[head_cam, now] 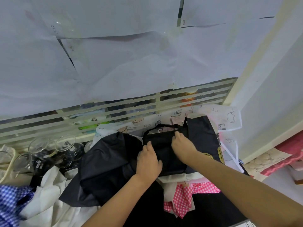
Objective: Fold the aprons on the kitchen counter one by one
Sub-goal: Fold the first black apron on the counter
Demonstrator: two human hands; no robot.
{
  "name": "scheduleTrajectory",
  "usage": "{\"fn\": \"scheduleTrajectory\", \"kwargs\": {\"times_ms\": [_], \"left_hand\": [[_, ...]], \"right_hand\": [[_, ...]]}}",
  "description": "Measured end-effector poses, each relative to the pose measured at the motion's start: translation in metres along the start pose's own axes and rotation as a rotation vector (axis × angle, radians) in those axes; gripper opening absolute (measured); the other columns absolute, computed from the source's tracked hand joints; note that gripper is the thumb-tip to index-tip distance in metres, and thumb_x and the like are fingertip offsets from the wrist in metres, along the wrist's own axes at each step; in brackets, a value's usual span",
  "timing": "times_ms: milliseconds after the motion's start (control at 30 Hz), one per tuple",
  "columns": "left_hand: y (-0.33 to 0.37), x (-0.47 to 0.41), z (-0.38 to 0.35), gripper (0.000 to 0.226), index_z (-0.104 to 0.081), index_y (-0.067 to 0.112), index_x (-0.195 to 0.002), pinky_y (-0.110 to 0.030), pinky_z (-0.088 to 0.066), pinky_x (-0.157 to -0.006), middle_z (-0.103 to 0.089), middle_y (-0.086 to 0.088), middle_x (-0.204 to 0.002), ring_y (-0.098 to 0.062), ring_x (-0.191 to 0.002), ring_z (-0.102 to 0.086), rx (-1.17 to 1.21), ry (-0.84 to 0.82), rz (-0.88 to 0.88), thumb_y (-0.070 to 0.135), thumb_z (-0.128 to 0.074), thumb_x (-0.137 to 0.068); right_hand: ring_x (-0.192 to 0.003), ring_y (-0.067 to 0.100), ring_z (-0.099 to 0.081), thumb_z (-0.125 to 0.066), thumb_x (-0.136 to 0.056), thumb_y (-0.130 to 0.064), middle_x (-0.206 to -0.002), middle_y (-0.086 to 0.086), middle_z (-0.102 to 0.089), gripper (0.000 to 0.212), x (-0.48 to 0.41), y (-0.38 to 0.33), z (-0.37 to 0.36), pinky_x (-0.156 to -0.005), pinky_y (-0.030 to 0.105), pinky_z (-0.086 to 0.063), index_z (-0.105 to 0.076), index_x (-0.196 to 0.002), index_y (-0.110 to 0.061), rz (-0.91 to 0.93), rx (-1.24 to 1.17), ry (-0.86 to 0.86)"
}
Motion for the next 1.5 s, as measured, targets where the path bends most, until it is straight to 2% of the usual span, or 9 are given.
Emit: {"fn": "scheduleTrajectory", "kwargs": {"times_ms": [167, 300, 400, 500, 633, 767, 933, 1167, 1500], "left_hand": [[0.015, 0.012, -0.022, 0.083, 0.004, 0.020, -0.153, -0.039, -0.003, -0.121, 0.004, 0.001, -0.161, -0.014, -0.148, 0.005, 0.134, -0.089, -0.333, 0.021, -0.050, -0.090], [0.004, 0.002, -0.029, 0.080, 0.005, 0.023, -0.152, -0.034, 0.007, -0.118, 0.016, 0.013, -0.156, -0.005, -0.143, 0.016, 0.112, -0.135, -0.328, 0.031, -0.051, -0.096], [0.005, -0.006, -0.027, 0.061, -0.029, 0.022, -0.149, -0.045, -0.008, -0.117, -0.013, 0.009, -0.158, -0.010, -0.145, -0.007, -0.027, -0.064, -0.355, 0.047, -0.040, -0.095], [0.006, -0.013, -0.023, 0.047, -0.072, 0.026, -0.097, -0.051, -0.049, -0.091, -0.065, 0.006, -0.117, -0.020, -0.116, -0.053, -0.223, 0.014, -0.319, 0.050, -0.033, -0.086], [0.019, -0.015, -0.017, 0.036, -0.068, 0.026, -0.077, -0.035, -0.048, -0.074, -0.065, 0.008, -0.082, -0.014, -0.080, -0.061, -0.256, 0.137, -0.358, 0.042, -0.039, -0.091], [0.031, -0.017, -0.030, 0.030, -0.065, 0.015, -0.113, -0.035, -0.039, -0.089, -0.056, -0.003, -0.113, -0.021, -0.105, -0.051, -0.152, -0.059, -0.378, 0.030, -0.042, -0.101], [0.046, -0.025, -0.032, 0.017, -0.074, 0.026, -0.097, -0.039, -0.040, -0.083, -0.058, -0.002, -0.102, -0.023, -0.096, -0.055, -0.215, -0.025, -0.266, 0.036, -0.062, -0.090], [0.047, -0.048, -0.054, 0.039, -0.051, 0.014, -0.055, -0.010, -0.040, -0.051, -0.059, 0.001, -0.058, 0.003, -0.043, -0.054, 0.533, -0.308, 0.089, 0.019, -0.062, -0.092], [0.050, -0.060, -0.075, 0.025, -0.046, 0.011, -0.074, -0.014, -0.043, -0.042, -0.062, -0.005, -0.066, -0.001, -0.039, -0.058, 0.885, -0.297, 0.271, 0.005, -0.065, -0.089]], "right_hand": [[-0.124, 0.032, -0.038, -0.036, -0.099, -0.012, -0.142, 0.024, -0.033, 0.054, 0.000, -0.043, -0.024, -0.105, 0.036, -0.036, -0.017, -0.146, 0.005, 0.178, -0.010, -0.041], [-0.111, 0.025, -0.052, -0.047, -0.094, -0.005, -0.128, 0.016, -0.051, 0.032, 0.009, -0.041, -0.021, -0.091, 0.029, -0.043, -0.057, -0.124, -0.001, 0.333, -0.129, -0.119], [-0.083, 0.020, -0.063, -0.067, -0.080, -0.002, -0.097, 0.009, -0.063, 0.015, 0.018, -0.031, -0.010, -0.069, 0.024, -0.047, -0.069, -0.094, -0.006, 0.387, -0.225, -0.021], [-0.075, 0.013, -0.064, -0.073, -0.078, -0.008, -0.084, 0.000, -0.065, 0.024, 0.020, -0.007, -0.002, -0.068, 0.022, -0.050, -0.061, -0.098, -0.013, 0.185, -0.550, 0.103], [-0.083, 0.013, -0.063, -0.067, -0.086, -0.014, -0.086, -0.003, -0.065, 0.017, 0.023, 0.022, -0.013, -0.077, 0.018, -0.046, -0.064, -0.102, -0.011, -0.089, -0.726, 0.138], [-0.088, 0.016, -0.062, -0.070, -0.084, -0.014, -0.094, 0.002, -0.067, 0.014, 0.024, 0.032, -0.024, -0.077, 0.013, -0.039, -0.076, -0.097, -0.012, -0.179, -0.720, 0.175], [-0.085, 0.014, -0.053, -0.072, -0.081, -0.013, -0.089, -0.003, -0.049, 0.013, 0.033, 0.044, -0.027, -0.073, 0.024, -0.045, -0.076, -0.094, -0.014, -0.294, -0.666, 0.288], [-0.118, 0.026, -0.042, -0.075, -0.079, -0.021, -0.126, 0.011, -0.047, 0.058, 0.064, 0.098, -0.023, -0.097, 0.031, -0.035, -0.050, -0.131, -0.013, -0.589, -0.797, 0.446], [-0.074, 0.021, -0.057, -0.071, -0.083, -0.034, -0.079, 0.004, -0.061, 0.029, 0.094, 0.138, -0.050, -0.059, 0.023, -0.040, -0.059, -0.089, -0.008, -0.819, -0.982, 0.000]]}}
Point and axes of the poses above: each hand's wrist, its own x-axis away from the middle knuckle, its own z-axis out of the back of the hand, y = z × x, the point moved 6 cm from there along -x, towards the middle knuckle
